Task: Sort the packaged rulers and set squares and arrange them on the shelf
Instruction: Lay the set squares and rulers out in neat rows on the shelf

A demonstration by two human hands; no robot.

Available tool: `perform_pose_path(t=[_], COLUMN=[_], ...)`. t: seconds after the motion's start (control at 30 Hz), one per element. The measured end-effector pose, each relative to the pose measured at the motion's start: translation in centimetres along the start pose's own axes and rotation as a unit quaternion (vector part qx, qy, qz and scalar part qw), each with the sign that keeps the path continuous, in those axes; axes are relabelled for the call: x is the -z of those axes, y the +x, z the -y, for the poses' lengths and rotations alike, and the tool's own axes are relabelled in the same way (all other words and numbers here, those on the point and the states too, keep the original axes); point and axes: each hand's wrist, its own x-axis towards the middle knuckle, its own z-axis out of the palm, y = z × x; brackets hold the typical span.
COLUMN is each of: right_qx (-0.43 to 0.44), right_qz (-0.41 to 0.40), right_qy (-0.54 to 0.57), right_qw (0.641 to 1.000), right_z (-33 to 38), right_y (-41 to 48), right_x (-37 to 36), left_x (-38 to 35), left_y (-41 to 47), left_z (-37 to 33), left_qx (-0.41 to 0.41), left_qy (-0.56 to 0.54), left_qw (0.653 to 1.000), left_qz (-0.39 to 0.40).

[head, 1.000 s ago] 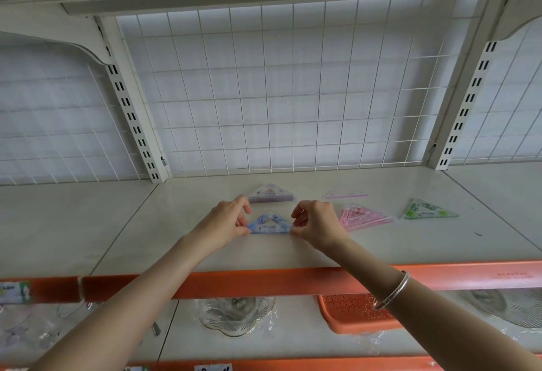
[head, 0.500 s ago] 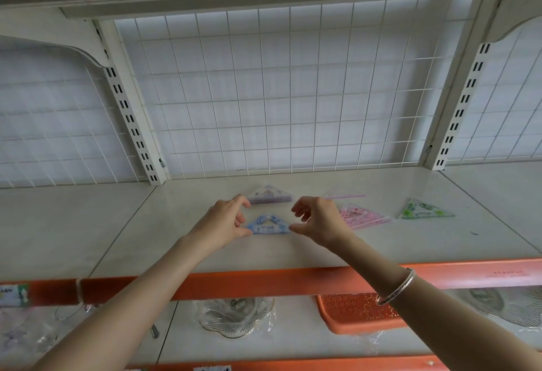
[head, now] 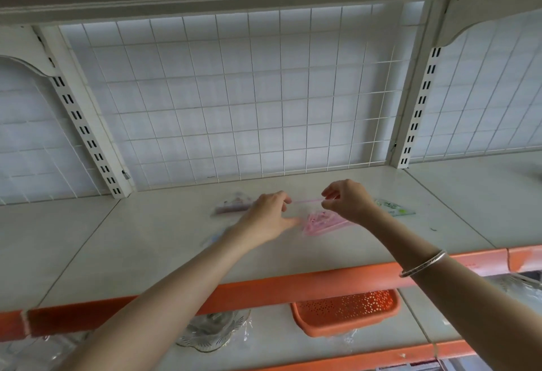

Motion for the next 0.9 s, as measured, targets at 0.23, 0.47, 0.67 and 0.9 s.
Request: perform_pose_path(t=[0.23, 0.47, 0.67, 0.9], right_qx=[-0.052, -0.059, -0.079, 0.033], right_qz=[0.077, 0.115, 0.177, 0.153], right_qy=[-0.026, 0.004, 0.049, 0.051], right_qw=[0.995, 0.992, 0.98, 0.986], right_z=[-2.0, -1.9, -2.6, -2.3], right_y=[0.5, 1.1, 1.1, -0.1], right_x=[0.5, 0.3, 0.4, -0.3], left_x=[-3.2, -3.7, -3.6, -4.9], left_y=[3.7, 5.7, 5.6, 4.6], left_z=[-4.4, -4.6, -4.9, -4.7], left_qx=[0.102, 0.177, 0.179, 0.143], left_qy=[0.042, 0.062, 0.036, 0.014], left_qw=[0.992, 0.975, 0.968, 0.984], left_qz=[0.069, 0.118, 0.173, 0.104])
